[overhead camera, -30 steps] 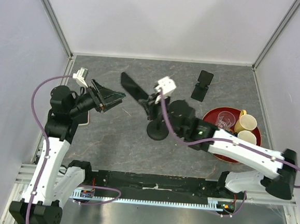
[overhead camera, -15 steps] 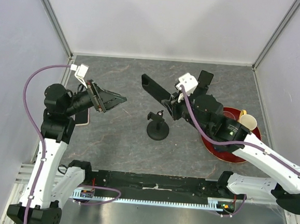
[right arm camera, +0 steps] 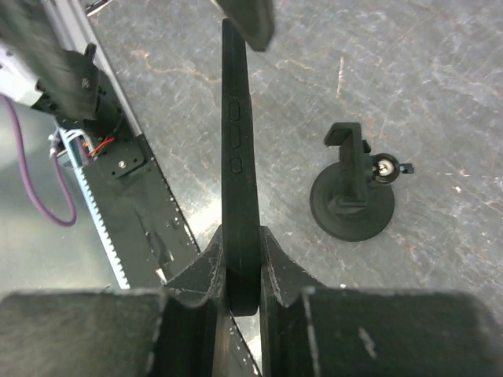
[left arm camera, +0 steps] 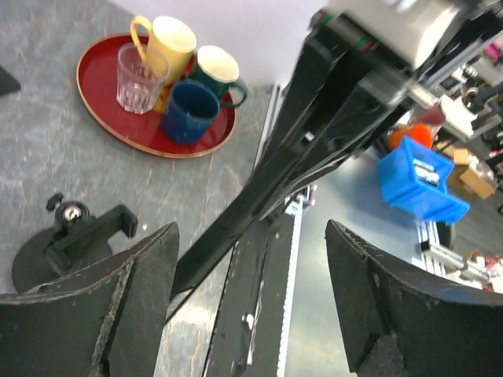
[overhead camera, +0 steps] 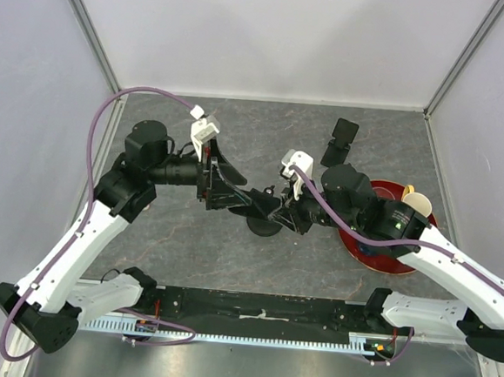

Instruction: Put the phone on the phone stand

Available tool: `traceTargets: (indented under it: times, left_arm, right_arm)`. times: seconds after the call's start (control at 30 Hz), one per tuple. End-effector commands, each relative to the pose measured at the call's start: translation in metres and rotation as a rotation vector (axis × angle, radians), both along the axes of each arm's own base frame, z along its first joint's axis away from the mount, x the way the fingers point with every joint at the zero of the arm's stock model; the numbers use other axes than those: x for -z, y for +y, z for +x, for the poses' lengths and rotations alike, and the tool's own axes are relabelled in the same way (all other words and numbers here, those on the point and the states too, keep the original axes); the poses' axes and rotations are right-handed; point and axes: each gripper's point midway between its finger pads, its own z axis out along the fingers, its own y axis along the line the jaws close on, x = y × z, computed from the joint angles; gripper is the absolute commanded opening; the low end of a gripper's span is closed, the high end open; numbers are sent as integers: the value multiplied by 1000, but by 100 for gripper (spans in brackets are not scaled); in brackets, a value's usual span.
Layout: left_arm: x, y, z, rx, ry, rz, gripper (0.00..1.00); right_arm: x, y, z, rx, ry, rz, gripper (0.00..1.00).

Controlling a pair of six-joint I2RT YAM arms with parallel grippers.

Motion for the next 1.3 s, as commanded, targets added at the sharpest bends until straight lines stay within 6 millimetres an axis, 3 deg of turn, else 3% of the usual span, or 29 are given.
traceTargets:
  times: [0.0, 0.13, 0.37, 0.53, 0.57, 0.6, 0.67, 0.7, 0.77, 0.8, 0.9, 0.93, 1.0, 1.03, 1.1, 1.13, 1.2, 1.27]
  left_arm:
    - [19, 1, -16, 114, -98, 60, 81]
    - [26, 0, -28, 197, -119, 96, 83]
    - [35, -2, -53, 326, -120, 95, 83]
    - [37, -4, -71, 412, -105, 76, 74]
    - [37, -4, -71, 410, -109, 79, 70]
    - [39, -4, -71, 410, -103, 84, 57]
    - [41, -4, -71, 411, -100, 87, 45]
    - [43, -4, -71, 411, -94, 90, 32]
    - [44, -4, -71, 403, -98, 93, 21]
    - [44, -4, -71, 398, -100, 96, 9]
    - [40, -2, -67, 348, -138, 100, 2]
    - [37, -1, -67, 329, -143, 93, 2]
    - [34, 2, -66, 281, -175, 79, 2]
    - [24, 1, -66, 267, -193, 45, 2]
    - [20, 4, -70, 250, -218, 5, 2]
    - [17, 4, -72, 240, -196, -16, 2]
    - [7, 4, -69, 202, -245, -70, 2]
    - [-3, 3, -66, 164, -244, -116, 2]
  right_arm:
    - [-33, 10, -28, -161, -23, 136, 0]
    - [-36, 11, -45, -260, -33, 186, 0]
    - [-42, 9, -52, -290, -40, 208, 0]
    - [-42, 12, -51, -292, -44, 216, 0]
    - [-43, 13, -51, -297, -43, 220, 0]
    - [-44, 14, -52, -302, -42, 226, 0]
    - [-45, 14, -53, -303, -39, 232, 0]
    - [-46, 14, -51, -293, -43, 235, 0]
    - [-48, 13, -51, -281, -44, 248, 0]
    - [-53, 14, -49, -272, -56, 271, 1]
    - [-62, 12, -44, -221, -71, 340, 28]
    - [-58, 10, -41, -194, -68, 351, 45]
    - [-66, 12, -39, -161, -57, 423, 61]
    - [-57, 12, -37, -145, -41, 430, 77]
    - [-63, 14, -35, -127, -42, 488, 88]
    - [-54, 13, -36, -110, -10, 504, 93]
    - [-62, 13, -35, -98, -19, 576, 95]
    - [-57, 10, -37, -96, -10, 618, 95]
